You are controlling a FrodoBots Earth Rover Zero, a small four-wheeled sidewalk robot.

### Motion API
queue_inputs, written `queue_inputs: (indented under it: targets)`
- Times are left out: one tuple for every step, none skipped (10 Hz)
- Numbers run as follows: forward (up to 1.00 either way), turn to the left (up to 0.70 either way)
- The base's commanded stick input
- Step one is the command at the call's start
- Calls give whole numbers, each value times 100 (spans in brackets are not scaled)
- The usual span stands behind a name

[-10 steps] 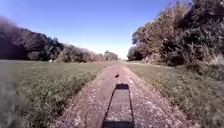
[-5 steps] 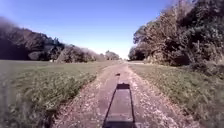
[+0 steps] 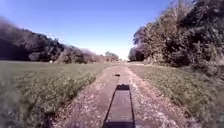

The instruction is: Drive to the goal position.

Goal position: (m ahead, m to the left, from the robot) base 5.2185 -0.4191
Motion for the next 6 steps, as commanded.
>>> queue_inputs:
  targets:
    - [85,0]
    - [85,0]
    - [85,0]
    - [85,0]
    - [85,0]
    - [85,0]
